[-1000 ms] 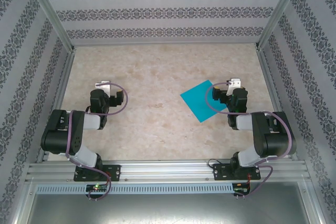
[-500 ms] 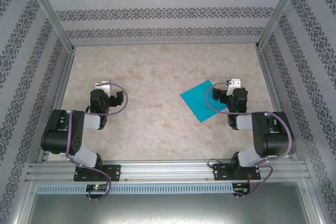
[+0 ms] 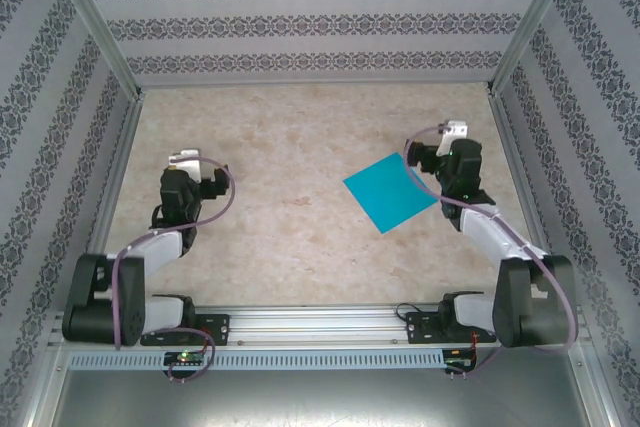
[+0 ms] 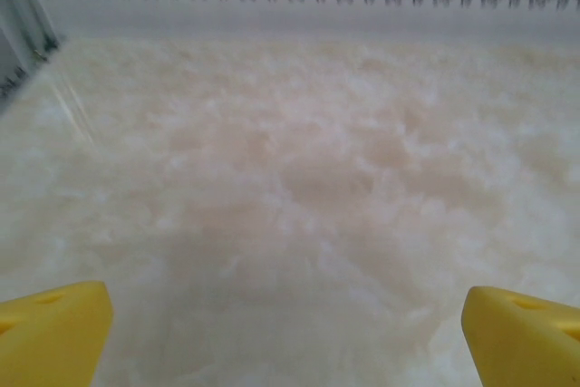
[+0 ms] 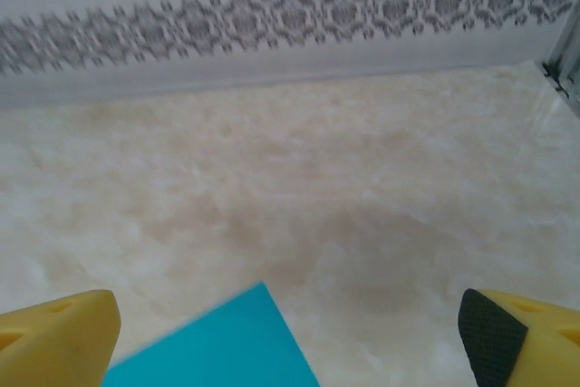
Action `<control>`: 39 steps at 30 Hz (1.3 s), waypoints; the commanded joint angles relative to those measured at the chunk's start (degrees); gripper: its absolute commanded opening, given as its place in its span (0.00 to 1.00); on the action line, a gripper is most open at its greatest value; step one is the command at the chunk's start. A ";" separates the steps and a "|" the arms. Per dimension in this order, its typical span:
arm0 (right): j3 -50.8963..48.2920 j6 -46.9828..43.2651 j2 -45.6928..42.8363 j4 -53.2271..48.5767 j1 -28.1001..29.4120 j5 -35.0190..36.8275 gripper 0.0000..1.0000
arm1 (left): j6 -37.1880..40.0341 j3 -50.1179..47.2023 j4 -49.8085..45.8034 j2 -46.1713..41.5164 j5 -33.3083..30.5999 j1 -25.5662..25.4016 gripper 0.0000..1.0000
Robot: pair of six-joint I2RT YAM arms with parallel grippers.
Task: Fold a paper plane with a square sheet of paper (pick it up from the middle)
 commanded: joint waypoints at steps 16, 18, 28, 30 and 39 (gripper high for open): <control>7.14 26.40 9.76 -30.98 11.11 -17.63 0.88 | -33.21 5.25 -27.84 -15.01 19.81 -1.58 1.00; 7.21 27.72 11.14 -30.89 11.90 -17.58 0.86 | -33.02 5.16 -27.78 -14.69 20.41 -3.36 1.00; 2.75 36.22 10.54 -29.90 16.87 -9.66 0.85 | -30.03 5.97 -31.35 -13.52 19.34 -16.17 1.00; 2.26 38.00 10.71 -29.16 17.27 -9.50 0.84 | -30.39 5.41 -30.90 -13.59 18.12 -17.30 1.00; -0.67 50.10 14.51 -23.07 25.50 -4.89 0.82 | -31.37 4.56 -30.94 -14.52 13.55 -17.86 1.00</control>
